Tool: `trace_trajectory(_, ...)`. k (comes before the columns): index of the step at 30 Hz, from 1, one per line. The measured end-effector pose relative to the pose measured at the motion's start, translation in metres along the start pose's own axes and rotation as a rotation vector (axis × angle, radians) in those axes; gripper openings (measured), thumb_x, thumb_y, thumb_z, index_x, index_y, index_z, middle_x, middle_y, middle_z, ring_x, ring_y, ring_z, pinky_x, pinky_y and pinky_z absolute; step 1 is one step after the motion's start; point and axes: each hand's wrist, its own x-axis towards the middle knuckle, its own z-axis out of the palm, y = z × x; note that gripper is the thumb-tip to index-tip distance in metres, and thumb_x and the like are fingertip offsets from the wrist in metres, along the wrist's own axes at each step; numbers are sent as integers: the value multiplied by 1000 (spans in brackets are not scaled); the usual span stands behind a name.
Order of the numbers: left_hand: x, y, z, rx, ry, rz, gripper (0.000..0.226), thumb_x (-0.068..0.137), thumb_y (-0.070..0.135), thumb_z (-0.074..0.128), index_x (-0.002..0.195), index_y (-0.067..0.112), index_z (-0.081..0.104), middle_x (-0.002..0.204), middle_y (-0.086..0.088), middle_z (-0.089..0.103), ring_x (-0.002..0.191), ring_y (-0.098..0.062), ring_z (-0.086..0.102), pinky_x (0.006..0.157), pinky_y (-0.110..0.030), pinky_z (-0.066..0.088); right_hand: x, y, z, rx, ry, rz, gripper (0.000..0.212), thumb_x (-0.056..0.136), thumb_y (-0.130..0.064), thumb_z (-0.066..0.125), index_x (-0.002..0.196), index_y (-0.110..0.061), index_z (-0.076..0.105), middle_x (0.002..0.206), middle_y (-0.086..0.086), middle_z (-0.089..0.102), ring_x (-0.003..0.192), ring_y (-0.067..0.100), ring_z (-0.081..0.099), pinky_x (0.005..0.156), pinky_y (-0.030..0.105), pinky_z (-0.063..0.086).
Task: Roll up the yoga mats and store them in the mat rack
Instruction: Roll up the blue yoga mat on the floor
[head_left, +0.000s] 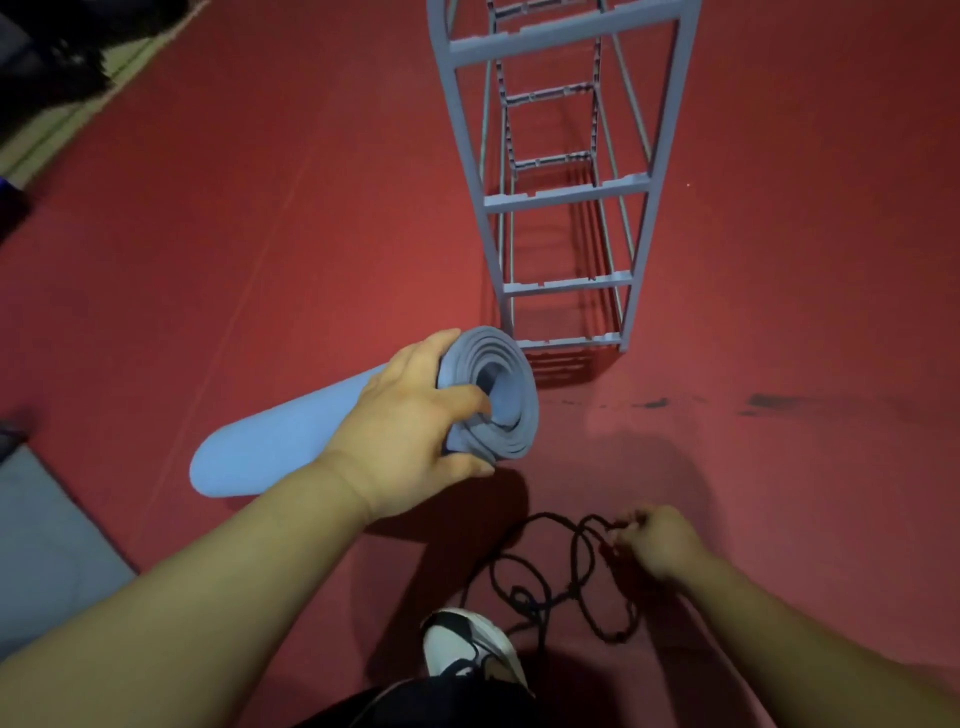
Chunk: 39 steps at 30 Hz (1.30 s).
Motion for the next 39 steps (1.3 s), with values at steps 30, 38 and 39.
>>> trace_trajectory(30,-314,-73,-192,-430,946,-654,121,42,66,90,143,55,25,137,18,44,128,3,47,110,-29,42,-341,-494,121,393,-337,-1167,16,91,-10,71,79,-20,73,78,-9,74,74,3,65,73,20,53)
trace_trajectory(38,-353,-78,-213,-453,651,-599,161,41,60,98,144,64,-26,161,36,-9,144,22,2,120,-26,26,-351,-477,139,233,-375,-1366,15,87,-15,77,90,-30,75,121,-11,68,113,-5,62,105,22,42)
trace_trajectory(39,-357,-80,-215,-460,617,-573,161,43,58,99,145,63,-25,161,38,-4,145,20,6,121,-26,27,-350,-475,142,223,-378,-1377,14,84,-21,77,93,-32,75,123,-10,68,116,-3,61,107,24,42)
